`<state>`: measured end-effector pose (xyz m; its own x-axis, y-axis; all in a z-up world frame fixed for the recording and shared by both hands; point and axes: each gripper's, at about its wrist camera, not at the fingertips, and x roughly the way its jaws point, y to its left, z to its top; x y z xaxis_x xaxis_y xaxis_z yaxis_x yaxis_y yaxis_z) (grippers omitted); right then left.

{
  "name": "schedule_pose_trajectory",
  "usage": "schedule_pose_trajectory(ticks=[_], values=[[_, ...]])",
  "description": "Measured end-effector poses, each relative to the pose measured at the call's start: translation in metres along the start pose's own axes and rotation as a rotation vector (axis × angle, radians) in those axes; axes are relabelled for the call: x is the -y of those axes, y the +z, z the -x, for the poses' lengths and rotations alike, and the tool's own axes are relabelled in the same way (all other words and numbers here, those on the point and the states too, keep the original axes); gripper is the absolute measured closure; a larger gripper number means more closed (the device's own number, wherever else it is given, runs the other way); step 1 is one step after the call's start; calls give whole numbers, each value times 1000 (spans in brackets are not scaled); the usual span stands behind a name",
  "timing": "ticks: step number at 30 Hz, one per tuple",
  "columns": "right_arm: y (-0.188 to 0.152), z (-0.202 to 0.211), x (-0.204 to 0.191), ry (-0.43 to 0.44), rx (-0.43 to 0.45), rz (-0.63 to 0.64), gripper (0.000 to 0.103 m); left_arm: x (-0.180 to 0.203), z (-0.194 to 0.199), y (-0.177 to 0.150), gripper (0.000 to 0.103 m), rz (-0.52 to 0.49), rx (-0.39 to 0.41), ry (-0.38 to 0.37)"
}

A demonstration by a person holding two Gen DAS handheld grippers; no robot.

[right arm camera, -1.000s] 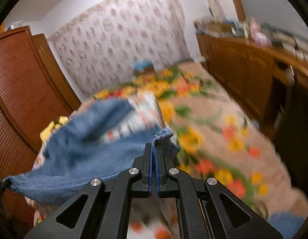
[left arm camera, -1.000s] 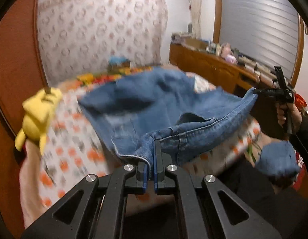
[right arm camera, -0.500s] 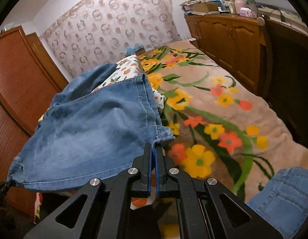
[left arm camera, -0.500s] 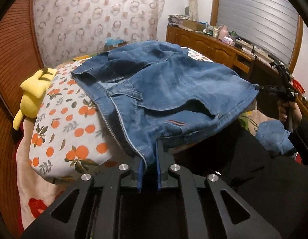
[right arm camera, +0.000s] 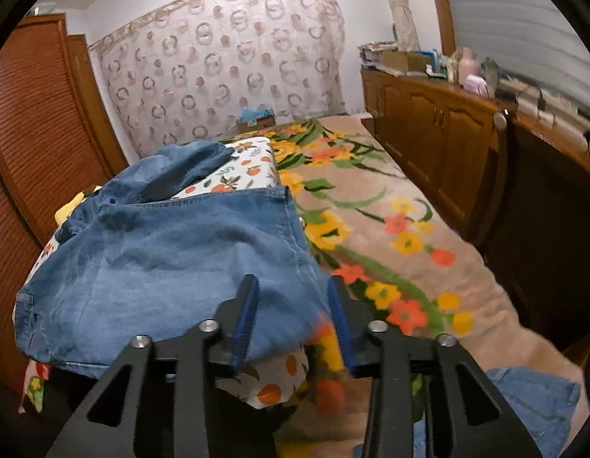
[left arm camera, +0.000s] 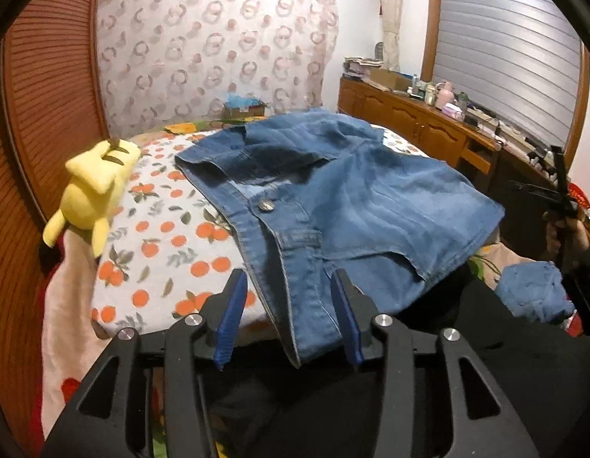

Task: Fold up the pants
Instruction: 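Lay the jeans flat on the bed and open both tools, then pinch the jeans fly near the button with the left tool and release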

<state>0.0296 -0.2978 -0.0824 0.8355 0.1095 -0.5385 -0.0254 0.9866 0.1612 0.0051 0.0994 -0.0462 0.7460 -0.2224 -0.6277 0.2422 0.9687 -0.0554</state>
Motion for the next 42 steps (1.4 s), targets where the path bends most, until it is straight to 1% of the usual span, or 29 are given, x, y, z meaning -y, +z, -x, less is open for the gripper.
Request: schedule_pose_trajectory(ticks=[3, 6, 10, 12, 14, 18, 21, 23, 26, 29, 33, 36, 38, 40, 42], values=[[0, -1, -15, 26, 3, 43, 59, -1, -9, 10, 57, 5, 18, 4], [3, -9, -32, 79, 2, 77, 56, -4, -24, 23, 57, 16, 41, 2], [9, -28, -62, 156, 3, 115, 48, -9, -49, 39, 57, 22, 53, 1], [12, -41, -75, 178, 1, 138, 46, -13, -65, 45, 57, 23, 41, 10], [14, -54, -87, 203, -8, 159, 43, -20, -85, 50, 57, 29, 12, 12], [22, -80, -108, 237, -36, 200, 43, -32, -114, 57, 57, 42, -35, 7], [30, -100, -112, 238, -63, 236, 43, -39, -135, 66, 58, 44, -71, -11], [34, -112, -120, 235, -89, 258, 43, -39, -146, 70, 61, 27, -97, -8], [41, -125, -128, 222, -115, 290, 43, -39, -164, 75, 62, 3, -140, -5], [47, -138, -135, 214, -136, 292, 43, -41, -179, 76, 62, -8, -176, -10], [57, -146, -138, 233, -148, 291, 43, -42, -188, 75, 62, -2, -203, -38], [64, -155, -145, 241, -143, 313, 43, -40, -190, 74, 62, -3, -210, -37], [67, -165, -151, 249, -153, 327, 43, -40, -189, 73, 68, 10, -212, -47], [67, -175, -158, 250, -164, 340, 43, -38, -187, 71, 71, 12, -208, -50], [64, -181, -163, 253, -173, 341, 43, -35, -184, 70, 79, 0, -199, -41]])
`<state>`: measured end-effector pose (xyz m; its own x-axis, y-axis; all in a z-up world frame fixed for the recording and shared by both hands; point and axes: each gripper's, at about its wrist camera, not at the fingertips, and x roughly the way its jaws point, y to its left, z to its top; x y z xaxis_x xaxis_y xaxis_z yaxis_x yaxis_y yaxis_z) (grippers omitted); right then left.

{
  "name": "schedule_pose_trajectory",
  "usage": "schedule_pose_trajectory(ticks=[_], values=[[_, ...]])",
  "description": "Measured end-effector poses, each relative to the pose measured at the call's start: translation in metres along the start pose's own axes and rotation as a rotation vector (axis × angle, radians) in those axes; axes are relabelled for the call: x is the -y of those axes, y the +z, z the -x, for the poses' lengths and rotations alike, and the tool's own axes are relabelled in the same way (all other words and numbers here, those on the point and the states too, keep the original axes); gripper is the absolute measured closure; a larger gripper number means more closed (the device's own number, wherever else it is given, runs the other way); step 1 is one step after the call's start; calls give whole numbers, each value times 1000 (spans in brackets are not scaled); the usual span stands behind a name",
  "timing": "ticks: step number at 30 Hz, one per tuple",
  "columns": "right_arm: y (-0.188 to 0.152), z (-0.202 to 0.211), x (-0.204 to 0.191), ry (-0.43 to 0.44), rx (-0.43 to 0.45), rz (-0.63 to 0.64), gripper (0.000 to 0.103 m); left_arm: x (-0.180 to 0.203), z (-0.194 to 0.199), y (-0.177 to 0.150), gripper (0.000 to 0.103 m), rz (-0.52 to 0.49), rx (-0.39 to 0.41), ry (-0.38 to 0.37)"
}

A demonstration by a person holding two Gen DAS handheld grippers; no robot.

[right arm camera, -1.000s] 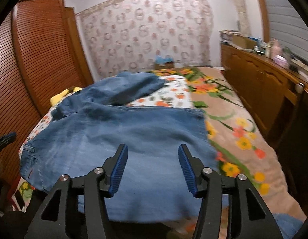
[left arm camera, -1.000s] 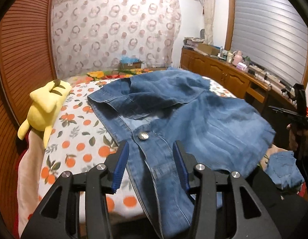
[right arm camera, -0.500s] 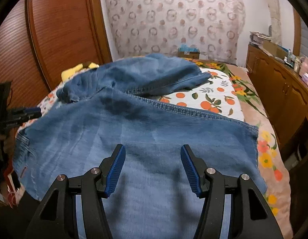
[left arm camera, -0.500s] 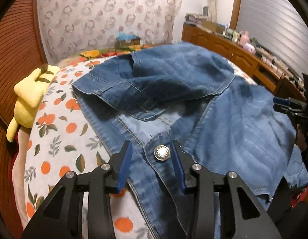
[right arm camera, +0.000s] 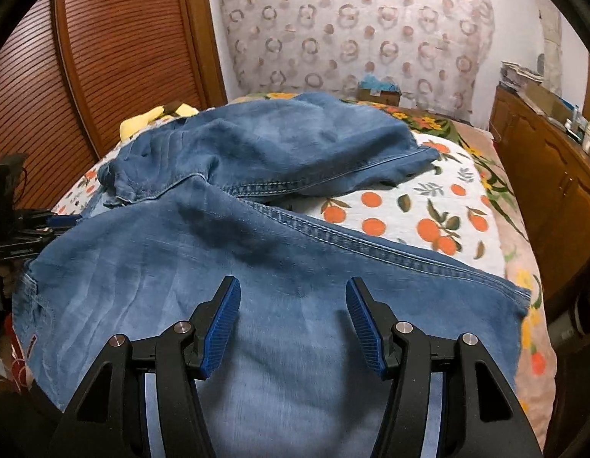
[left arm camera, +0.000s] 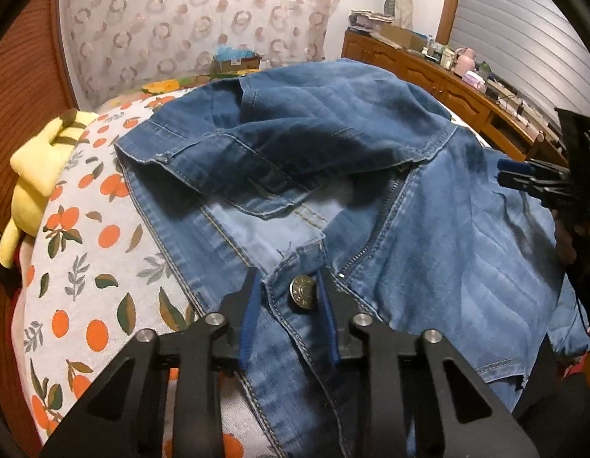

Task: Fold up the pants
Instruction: 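Pinch the jeans fly near the button with the left tool and release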

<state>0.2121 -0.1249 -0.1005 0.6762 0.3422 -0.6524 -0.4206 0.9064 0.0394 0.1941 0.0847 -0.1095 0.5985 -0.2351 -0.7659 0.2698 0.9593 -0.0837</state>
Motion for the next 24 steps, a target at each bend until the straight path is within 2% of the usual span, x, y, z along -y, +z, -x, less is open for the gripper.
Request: schedule_pose_trajectory(ticks=[2, 4, 9, 12, 16, 18, 23, 24], values=[[-2, -6, -1, 7, -9, -3, 43, 0, 6, -2, 97, 10, 14, 14], [-3, -10, -3, 6, -16, -1, 43, -1, 13, -3, 97, 16, 26, 6], [-4, -13, -9, 5, -22, 1, 43, -18, 36, -4, 98, 68, 93, 80], [-4, -12, -10, 10, -17, -6, 43, -31, 41, -2, 98, 90, 85, 112], [-6, -13, -10, 11, -19, -6, 43, -30, 25, -1, 97, 63, 25, 122], [-7, -14, -11, 6, -22, -6, 43, -29, 19, -2, 95, 67, 10, 98], [-9, -12, -10, 10, -17, -15, 43, -36, 25, 3, 72, 114, 58, 69], [-10, -12, -11, 8, -15, -14, 43, -38, 26, 5, 70, 119, 70, 64]])
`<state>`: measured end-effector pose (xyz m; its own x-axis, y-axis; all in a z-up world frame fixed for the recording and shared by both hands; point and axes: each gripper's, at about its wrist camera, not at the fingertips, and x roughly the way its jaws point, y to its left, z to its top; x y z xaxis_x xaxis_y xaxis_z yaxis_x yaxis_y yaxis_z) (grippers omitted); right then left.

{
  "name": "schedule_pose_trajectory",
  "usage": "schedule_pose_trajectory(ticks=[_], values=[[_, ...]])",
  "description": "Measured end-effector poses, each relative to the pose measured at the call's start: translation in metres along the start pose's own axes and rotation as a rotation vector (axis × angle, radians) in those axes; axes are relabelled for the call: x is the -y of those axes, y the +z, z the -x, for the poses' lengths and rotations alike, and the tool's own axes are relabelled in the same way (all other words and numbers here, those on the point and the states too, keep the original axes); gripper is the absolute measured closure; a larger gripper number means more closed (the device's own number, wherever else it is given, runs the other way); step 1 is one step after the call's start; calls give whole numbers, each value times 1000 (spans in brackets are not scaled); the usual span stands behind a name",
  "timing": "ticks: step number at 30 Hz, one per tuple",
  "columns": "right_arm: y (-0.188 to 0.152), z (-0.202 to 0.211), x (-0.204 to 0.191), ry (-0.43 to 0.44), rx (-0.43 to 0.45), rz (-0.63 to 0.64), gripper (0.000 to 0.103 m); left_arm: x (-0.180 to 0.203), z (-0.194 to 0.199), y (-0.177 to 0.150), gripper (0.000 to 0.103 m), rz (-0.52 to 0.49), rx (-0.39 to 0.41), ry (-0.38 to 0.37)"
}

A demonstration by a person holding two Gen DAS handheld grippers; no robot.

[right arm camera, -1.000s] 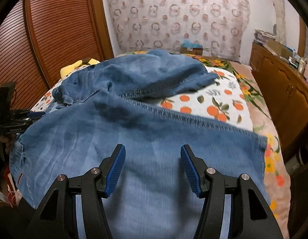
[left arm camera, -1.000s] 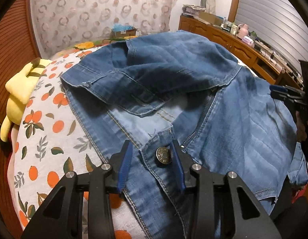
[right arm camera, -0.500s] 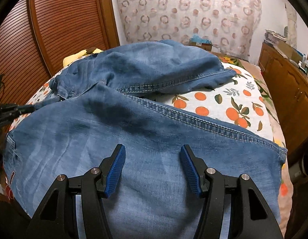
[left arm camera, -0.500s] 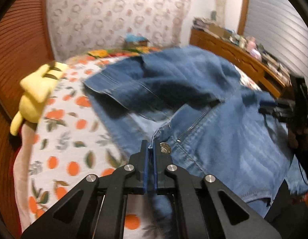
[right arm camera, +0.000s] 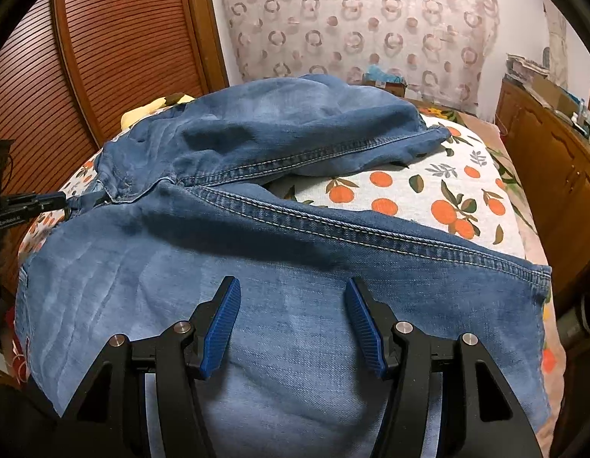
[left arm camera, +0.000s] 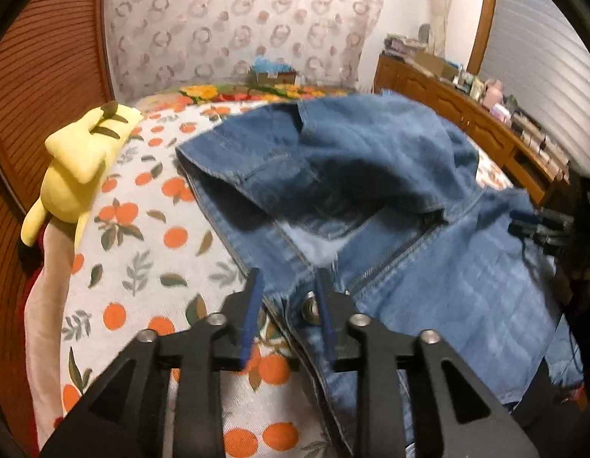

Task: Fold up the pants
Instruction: 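Pinch the jeans fly near the button with the left tool and release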

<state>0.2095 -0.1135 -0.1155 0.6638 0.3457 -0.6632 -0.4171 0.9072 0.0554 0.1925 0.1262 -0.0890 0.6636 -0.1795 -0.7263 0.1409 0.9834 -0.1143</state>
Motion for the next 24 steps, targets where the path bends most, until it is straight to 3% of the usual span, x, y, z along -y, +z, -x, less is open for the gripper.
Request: schedule_pose_trajectory(ticks=[10, 14, 20, 24], values=[[-7, 7, -9, -29, 28, 36, 43, -3, -39, 33, 67, 20, -27, 7], [-9, 8, -7, -19, 23, 26, 43, -11, -55, 37, 67, 64, -59, -27], [-8, 8, -3, -14, 16, 26, 43, -10, -57, 46, 67, 72, -28, -57], [-8, 8, -3, -13, 16, 25, 43, -7, -55, 49, 87, 52, -26, -75]])
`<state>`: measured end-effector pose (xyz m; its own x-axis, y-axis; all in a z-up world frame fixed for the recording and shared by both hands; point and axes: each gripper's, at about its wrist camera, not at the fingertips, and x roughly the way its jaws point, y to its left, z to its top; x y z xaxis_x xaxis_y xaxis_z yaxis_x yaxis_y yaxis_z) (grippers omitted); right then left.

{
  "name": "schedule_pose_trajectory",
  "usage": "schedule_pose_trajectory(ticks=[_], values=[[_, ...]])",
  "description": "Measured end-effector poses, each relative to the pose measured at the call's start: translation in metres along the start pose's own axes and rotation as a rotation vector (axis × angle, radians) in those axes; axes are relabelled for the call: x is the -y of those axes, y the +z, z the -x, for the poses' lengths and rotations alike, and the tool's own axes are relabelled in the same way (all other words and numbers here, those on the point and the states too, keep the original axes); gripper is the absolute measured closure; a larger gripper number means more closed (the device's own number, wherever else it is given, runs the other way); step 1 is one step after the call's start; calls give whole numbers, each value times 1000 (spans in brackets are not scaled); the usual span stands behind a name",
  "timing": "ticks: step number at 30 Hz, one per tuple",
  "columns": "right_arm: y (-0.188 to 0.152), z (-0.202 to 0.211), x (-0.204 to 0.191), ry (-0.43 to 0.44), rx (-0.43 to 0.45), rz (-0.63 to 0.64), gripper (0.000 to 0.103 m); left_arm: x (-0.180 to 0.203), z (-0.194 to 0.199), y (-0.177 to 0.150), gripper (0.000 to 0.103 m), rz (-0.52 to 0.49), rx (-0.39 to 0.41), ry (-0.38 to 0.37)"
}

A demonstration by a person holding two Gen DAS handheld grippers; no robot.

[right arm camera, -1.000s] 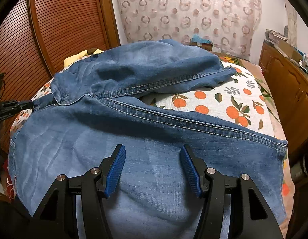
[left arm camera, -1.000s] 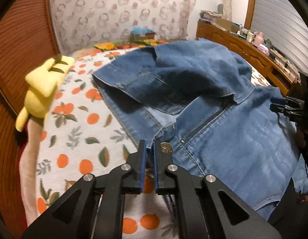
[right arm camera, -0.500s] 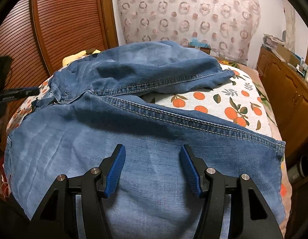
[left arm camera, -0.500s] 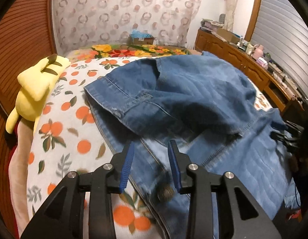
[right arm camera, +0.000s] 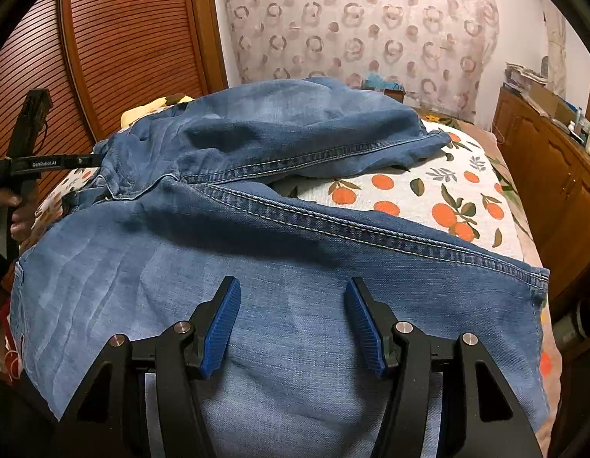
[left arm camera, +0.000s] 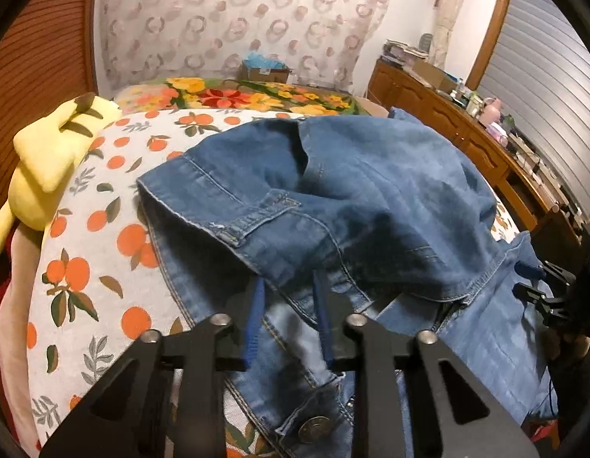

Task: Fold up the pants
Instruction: 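Pinch the jeans fly near the button with the left tool and release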

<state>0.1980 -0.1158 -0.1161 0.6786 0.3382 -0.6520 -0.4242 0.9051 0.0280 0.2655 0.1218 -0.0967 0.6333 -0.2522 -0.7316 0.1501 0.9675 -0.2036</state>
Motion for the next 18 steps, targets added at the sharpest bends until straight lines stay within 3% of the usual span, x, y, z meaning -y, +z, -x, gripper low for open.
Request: schedule_pose_trajectory(ticks=[3, 9, 14, 18], values=[[0, 0, 0, 0, -1, -1, 43, 5, 12, 0, 96, -18, 27, -1], [0, -1, 2, 4, -1, -4, 43, 15, 59, 13, 97, -19, 85, -4], [-1, 0, 3, 1, 0, -2, 43, 19, 90, 23, 97, -23, 90, 22], [-2, 1, 3, -1, 4, -1, 43, 14, 91, 21, 97, -27, 61, 82]])
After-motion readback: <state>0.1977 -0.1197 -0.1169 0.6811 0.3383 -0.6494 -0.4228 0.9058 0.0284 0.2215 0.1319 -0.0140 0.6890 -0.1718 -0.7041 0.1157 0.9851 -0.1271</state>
